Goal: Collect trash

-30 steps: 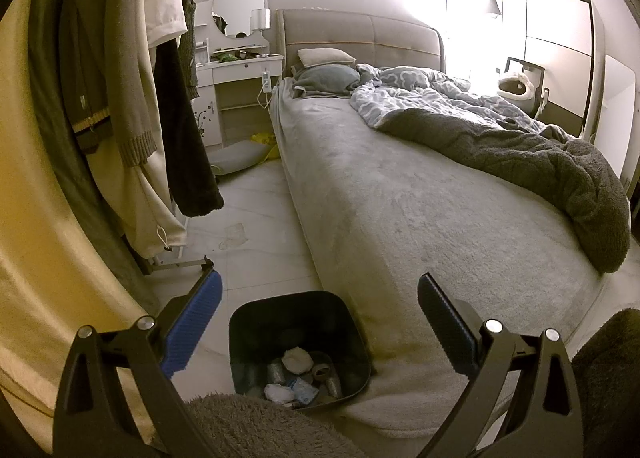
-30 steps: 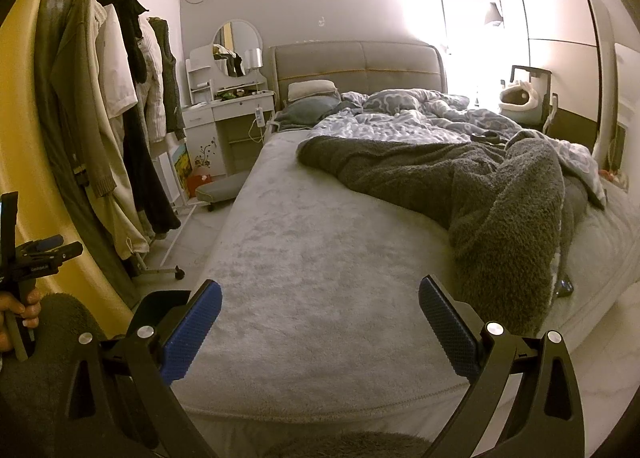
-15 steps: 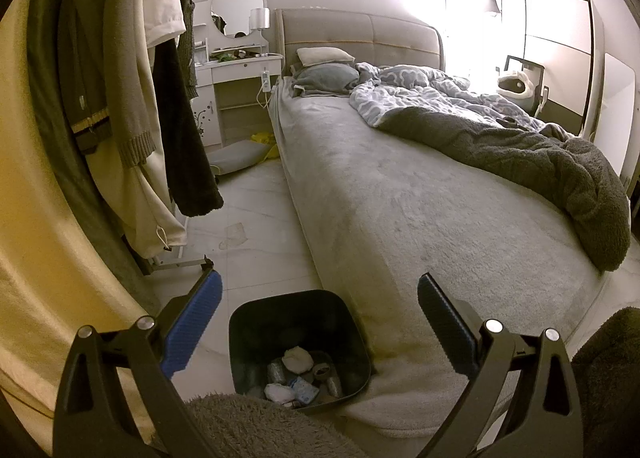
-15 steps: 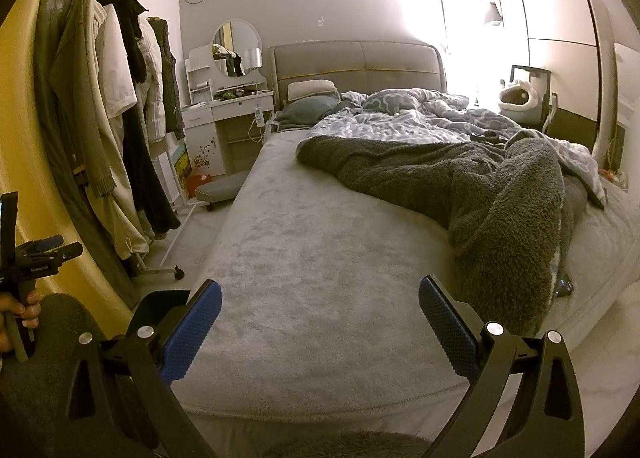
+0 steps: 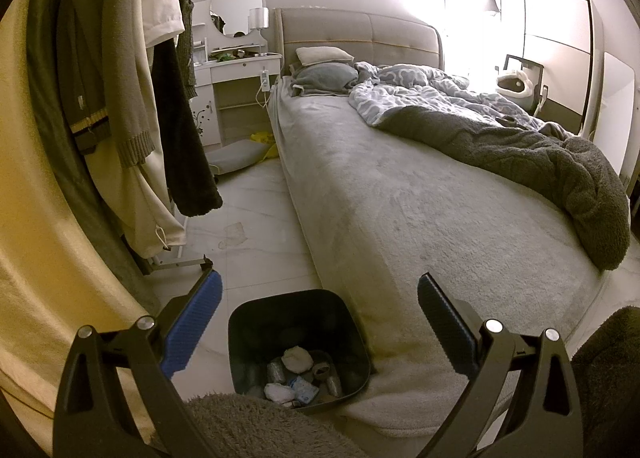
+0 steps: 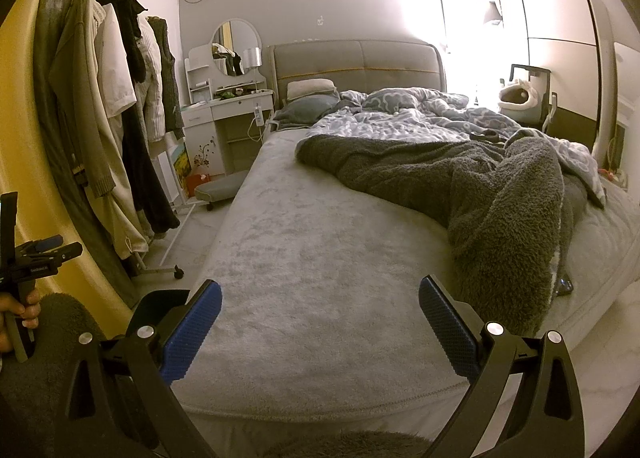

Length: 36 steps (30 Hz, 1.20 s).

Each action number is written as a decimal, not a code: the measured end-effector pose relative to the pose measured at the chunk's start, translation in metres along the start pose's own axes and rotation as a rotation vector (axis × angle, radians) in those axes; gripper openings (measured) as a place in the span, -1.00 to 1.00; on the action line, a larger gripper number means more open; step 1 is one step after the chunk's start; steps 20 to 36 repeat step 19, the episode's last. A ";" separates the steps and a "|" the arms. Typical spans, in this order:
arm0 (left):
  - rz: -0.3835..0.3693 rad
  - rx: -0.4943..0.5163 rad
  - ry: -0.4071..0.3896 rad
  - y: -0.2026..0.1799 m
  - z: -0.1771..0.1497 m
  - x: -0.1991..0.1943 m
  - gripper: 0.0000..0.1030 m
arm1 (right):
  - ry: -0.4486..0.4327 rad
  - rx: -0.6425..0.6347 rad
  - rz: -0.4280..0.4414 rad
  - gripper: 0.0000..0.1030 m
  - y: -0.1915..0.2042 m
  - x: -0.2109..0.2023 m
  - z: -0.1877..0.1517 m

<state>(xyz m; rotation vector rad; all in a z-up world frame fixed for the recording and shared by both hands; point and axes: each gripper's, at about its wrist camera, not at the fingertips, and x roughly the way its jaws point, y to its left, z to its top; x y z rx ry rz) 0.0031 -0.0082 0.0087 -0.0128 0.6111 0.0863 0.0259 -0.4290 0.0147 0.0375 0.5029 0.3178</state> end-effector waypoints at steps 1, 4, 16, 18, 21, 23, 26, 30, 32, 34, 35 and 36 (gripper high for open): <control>-0.001 0.000 0.000 0.000 0.000 0.000 0.94 | 0.001 0.000 0.000 0.94 0.000 0.000 0.000; 0.000 0.000 0.000 0.000 0.000 0.000 0.94 | 0.001 0.000 0.000 0.94 0.000 0.000 0.000; 0.003 0.003 0.001 0.002 -0.001 0.000 0.94 | 0.002 0.000 -0.001 0.94 0.000 0.000 0.000; 0.004 0.003 0.004 0.001 -0.001 0.000 0.94 | 0.002 0.001 -0.001 0.94 0.000 0.000 0.000; 0.005 0.004 0.003 0.001 -0.001 0.000 0.94 | 0.002 0.000 -0.001 0.94 0.000 0.000 0.000; 0.005 0.004 0.003 0.001 -0.001 0.000 0.94 | 0.002 0.000 -0.001 0.94 0.000 0.000 0.000; 0.005 0.004 0.003 0.001 -0.001 0.000 0.94 | 0.002 0.000 -0.001 0.94 0.000 0.000 0.000; 0.005 0.004 0.003 0.001 -0.001 0.000 0.94 | 0.002 0.000 -0.001 0.94 0.000 0.000 0.000; 0.005 0.004 0.003 0.001 -0.001 0.000 0.94 | 0.002 0.000 -0.001 0.94 0.000 0.000 0.000; 0.005 0.004 0.003 0.001 -0.001 0.000 0.94 | 0.002 0.000 -0.001 0.94 0.000 0.000 0.000; 0.005 0.004 0.003 0.001 -0.001 0.000 0.94 | 0.002 0.000 -0.001 0.94 0.000 0.000 0.000; 0.005 0.004 0.003 0.001 -0.001 0.000 0.94 | 0.002 0.000 -0.001 0.94 0.000 0.000 0.000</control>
